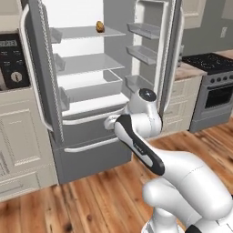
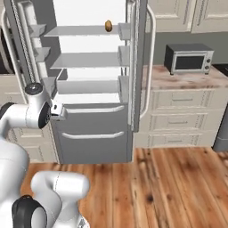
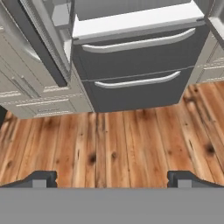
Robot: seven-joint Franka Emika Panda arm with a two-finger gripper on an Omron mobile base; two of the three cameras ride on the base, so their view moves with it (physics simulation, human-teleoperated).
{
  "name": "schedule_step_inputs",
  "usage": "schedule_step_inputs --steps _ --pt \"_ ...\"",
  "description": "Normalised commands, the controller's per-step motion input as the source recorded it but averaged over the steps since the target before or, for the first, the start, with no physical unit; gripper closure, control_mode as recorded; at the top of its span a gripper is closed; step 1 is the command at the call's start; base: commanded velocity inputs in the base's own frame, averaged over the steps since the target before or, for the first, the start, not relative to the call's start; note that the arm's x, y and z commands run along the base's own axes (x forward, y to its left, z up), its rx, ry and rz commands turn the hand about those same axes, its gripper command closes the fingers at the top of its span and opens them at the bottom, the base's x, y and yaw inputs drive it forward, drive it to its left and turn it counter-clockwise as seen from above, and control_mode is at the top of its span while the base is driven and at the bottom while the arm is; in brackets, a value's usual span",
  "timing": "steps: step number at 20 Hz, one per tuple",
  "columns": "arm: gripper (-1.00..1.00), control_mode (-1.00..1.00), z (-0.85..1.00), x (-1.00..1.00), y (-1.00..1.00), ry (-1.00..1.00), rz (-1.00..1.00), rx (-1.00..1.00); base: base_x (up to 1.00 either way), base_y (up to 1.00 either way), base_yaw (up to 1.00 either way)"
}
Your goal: Gather the eggplant and sweet potato from the fridge and place them on a tray on the dining counter. Then gather the steak and chicken drumstick from the fridge and place them on the other tray.
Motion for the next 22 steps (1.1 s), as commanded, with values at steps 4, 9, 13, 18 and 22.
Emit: schedule_step_inputs --steps 4,9,13,18,22 --pt "-1.00 1.00 0.00 0.00 0.00 0.00 0.00 0.00 0.54 -0.28 0.00" --pt "-1.00 1.00 0.00 0.00 0.00 0.00 0.00 0.00 0.57 -0.03 0.00" --pt "-1.00 1.00 0.00 0.00 0.00 0.00 0.00 0.00 0.59 -0.04 -0.01" --pt "-1.00 1.00 0.00 0.00 0.00 0.00 0.00 0.00 0.63 -0.01 0.00" --pt "-1.00 1.00 0.00 0.00 0.00 0.00 0.00 0.00 0.61 -0.04 0.00"
